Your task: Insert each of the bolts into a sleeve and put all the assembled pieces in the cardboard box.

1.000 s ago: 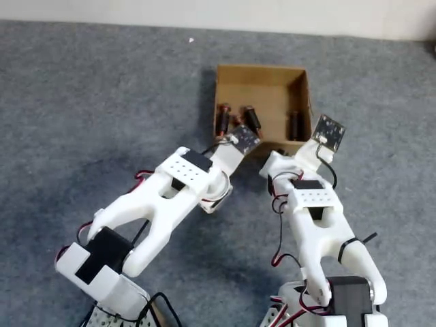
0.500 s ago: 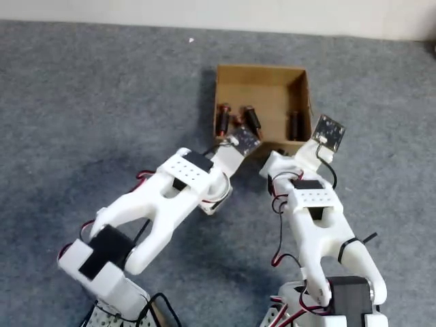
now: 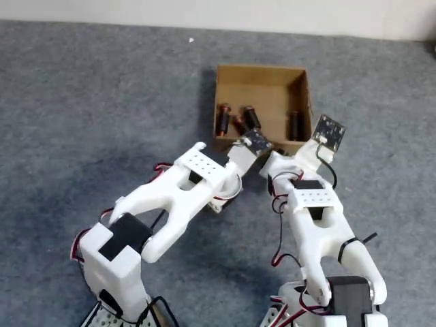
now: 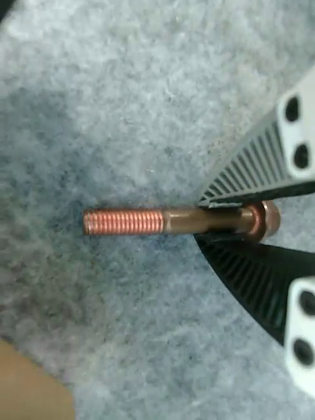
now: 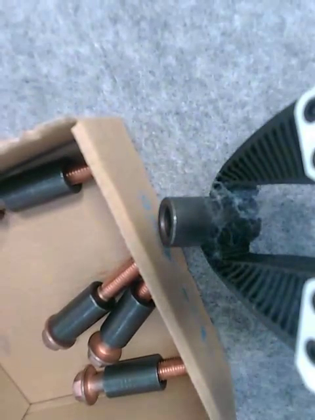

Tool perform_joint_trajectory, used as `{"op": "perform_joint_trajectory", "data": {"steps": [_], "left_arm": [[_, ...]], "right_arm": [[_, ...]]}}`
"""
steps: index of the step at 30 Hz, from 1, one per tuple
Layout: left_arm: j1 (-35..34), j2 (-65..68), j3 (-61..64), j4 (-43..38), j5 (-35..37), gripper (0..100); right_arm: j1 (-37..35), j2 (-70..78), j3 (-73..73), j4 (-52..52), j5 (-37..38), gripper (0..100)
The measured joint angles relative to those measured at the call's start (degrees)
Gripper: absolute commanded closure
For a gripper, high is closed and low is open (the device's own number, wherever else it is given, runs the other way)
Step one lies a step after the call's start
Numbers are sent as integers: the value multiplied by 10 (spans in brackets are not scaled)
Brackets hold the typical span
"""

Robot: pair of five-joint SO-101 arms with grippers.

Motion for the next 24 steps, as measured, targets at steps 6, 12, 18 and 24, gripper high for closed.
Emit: {"op": "perform_joint_trajectory", "data": {"steps": [6, 12, 18, 24], "left_arm": [[0, -29, 18, 0, 7, 995], [-4, -131, 67, 0, 157, 995], [-33, -214, 113, 0, 295, 995], [-84, -260, 163, -2, 449, 995]], "right_arm": [[0, 0, 0, 0, 0, 995], [0, 0, 0, 0, 0, 995], [0, 0, 0, 0, 0, 995], [0, 0, 0, 0, 0, 995]]}}
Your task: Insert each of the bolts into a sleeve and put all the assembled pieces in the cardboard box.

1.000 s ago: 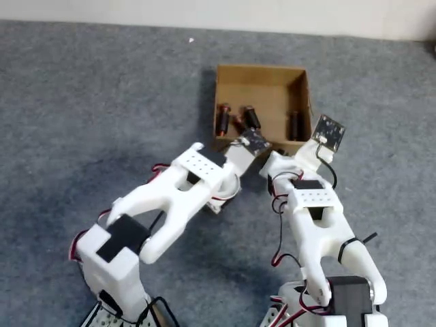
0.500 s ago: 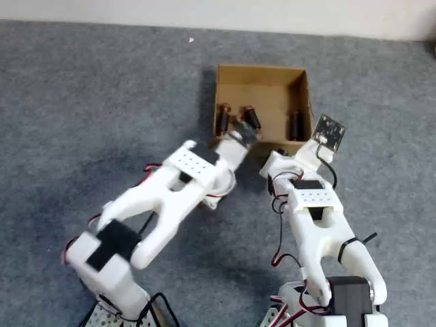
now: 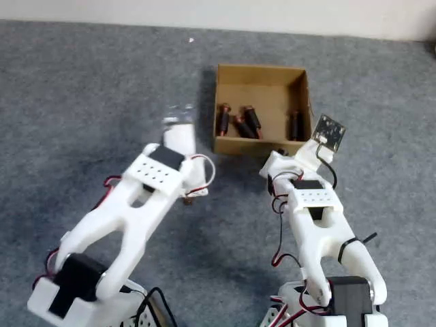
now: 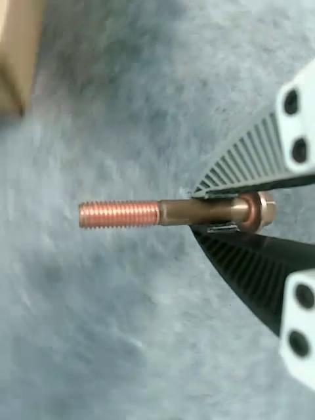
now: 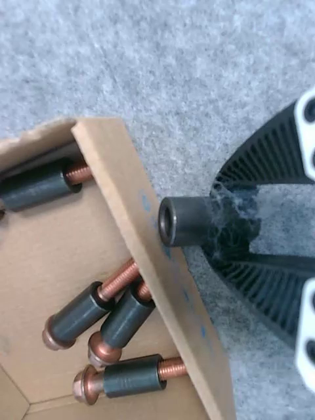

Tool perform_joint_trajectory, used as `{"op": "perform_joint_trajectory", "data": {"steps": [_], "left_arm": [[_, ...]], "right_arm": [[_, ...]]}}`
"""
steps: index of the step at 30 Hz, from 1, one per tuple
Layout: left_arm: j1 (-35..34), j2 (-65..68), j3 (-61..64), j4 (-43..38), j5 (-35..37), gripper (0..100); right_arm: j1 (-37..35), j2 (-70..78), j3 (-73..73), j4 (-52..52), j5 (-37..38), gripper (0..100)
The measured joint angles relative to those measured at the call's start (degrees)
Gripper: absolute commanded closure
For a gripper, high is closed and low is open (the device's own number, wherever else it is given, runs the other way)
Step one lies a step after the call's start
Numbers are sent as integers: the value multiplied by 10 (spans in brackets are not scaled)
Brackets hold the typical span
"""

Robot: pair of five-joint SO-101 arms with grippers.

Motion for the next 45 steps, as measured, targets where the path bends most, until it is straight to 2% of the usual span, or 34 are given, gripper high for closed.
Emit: {"op": "perform_joint_trajectory", "data": {"steps": [5, 7, 16, 22, 24, 27, 31, 35, 38, 45], "left_arm": [[-20, -27, 51, 0, 208, 995], [-20, -37, 59, 0, 255, 995], [-19, -45, 68, -1, 280, 987], [-19, -45, 68, -26, 280, 788], [-19, -45, 68, -27, 280, 758], [-19, -45, 68, -27, 280, 785], [-24, -46, 68, -27, 278, 893], [-52, -49, 68, -27, 191, 999], [-78, -68, 67, -27, 92, 983], [-93, -123, 67, -27, -230, 979]], "right_arm": [[0, 0, 0, 0, 0, 995], [0, 0, 0, 0, 0, 995], [0, 0, 0, 0, 0, 995], [0, 0, 0, 0, 0, 995], [0, 0, 0, 0, 0, 995], [0, 0, 0, 0, 0, 995], [0, 0, 0, 0, 0, 995], [0, 0, 0, 0, 0, 995], [0, 0, 0, 0, 0, 995], [0, 0, 0, 0, 0, 995]]}}
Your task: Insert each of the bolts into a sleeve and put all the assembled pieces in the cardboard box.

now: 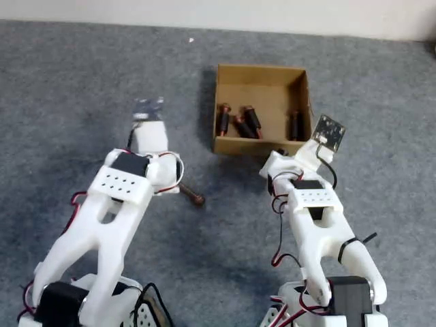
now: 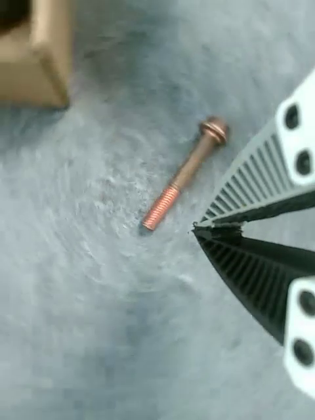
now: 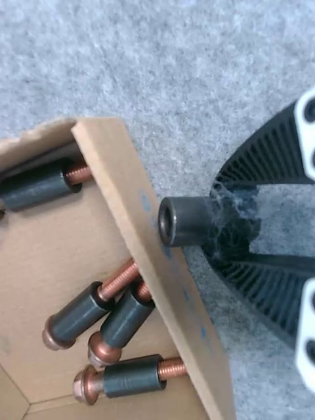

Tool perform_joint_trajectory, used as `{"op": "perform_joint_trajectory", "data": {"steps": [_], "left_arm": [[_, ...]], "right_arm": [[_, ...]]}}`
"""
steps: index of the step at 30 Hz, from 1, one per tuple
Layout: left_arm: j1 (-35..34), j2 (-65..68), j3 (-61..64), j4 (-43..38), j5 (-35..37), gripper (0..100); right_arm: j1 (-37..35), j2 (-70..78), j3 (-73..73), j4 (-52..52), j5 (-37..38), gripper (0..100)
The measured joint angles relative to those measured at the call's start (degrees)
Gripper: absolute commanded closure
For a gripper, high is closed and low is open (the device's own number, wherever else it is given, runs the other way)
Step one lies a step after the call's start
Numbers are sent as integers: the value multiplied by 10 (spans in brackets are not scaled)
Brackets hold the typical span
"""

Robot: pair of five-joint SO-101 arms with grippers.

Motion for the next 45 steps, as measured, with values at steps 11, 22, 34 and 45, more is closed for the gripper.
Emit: {"op": "perform_joint_trajectory", "data": {"steps": [11, 22, 34, 45], "left_arm": [[0, -3, 0, 0, -459, 915], [41, -3, 0, 16, -664, 849], [63, 119, -44, 25, -792, 848], [64, 243, -137, 75, -867, 848]], "right_arm": [[0, 0, 0, 0, 0, 995], [9, 0, 0, 0, 0, 995], [14, 0, 0, 0, 0, 995], [14, 0, 0, 0, 0, 995]]}}
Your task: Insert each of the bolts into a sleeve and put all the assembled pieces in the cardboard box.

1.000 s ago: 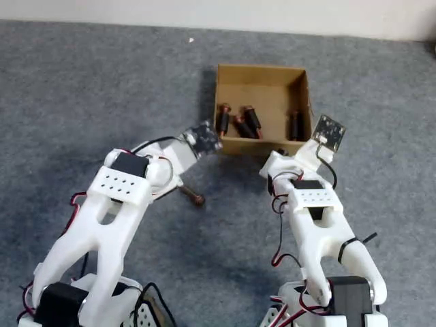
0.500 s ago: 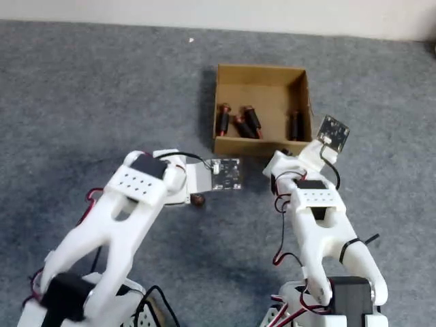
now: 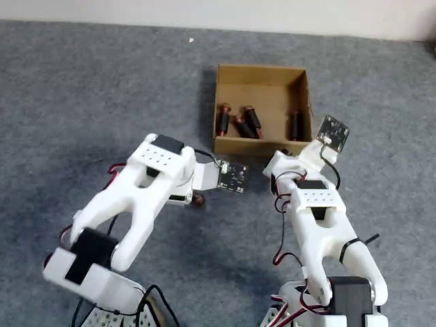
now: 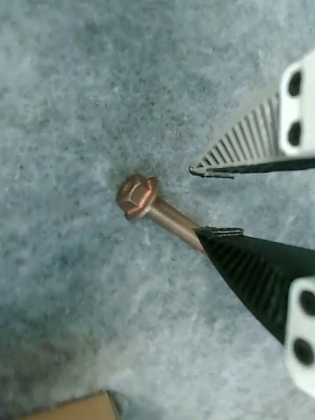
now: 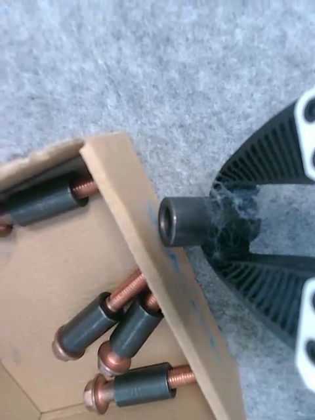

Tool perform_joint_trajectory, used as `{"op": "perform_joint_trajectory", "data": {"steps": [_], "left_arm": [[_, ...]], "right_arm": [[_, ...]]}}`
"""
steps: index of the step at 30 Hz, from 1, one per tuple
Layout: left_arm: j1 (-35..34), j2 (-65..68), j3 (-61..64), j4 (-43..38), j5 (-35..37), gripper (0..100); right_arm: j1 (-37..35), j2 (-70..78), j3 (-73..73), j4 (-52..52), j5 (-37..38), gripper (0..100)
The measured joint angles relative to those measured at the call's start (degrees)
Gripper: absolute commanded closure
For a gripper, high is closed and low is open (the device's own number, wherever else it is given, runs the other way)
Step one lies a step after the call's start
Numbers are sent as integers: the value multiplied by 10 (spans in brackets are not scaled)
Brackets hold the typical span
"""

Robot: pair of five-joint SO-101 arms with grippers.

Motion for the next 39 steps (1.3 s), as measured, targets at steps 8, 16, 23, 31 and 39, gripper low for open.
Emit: {"op": "perform_joint_trajectory", "data": {"steps": [8, 16, 23, 31, 39], "left_arm": [[2, 94, -78, 0, -19, 848], [2, 159, -130, 2, -20, 854], [18, 176, -139, 4, -20, 948], [33, 180, -137, 11, -20, 995], [33, 146, -127, 64, -18, 995]], "right_arm": [[0, 0, 0, 0, 0, 995], [0, 0, 0, 0, 9, 995], [0, 0, 0, 0, 25, 995], [0, 0, 0, 0, 26, 995], [0, 0, 0, 0, 28, 995]]}}
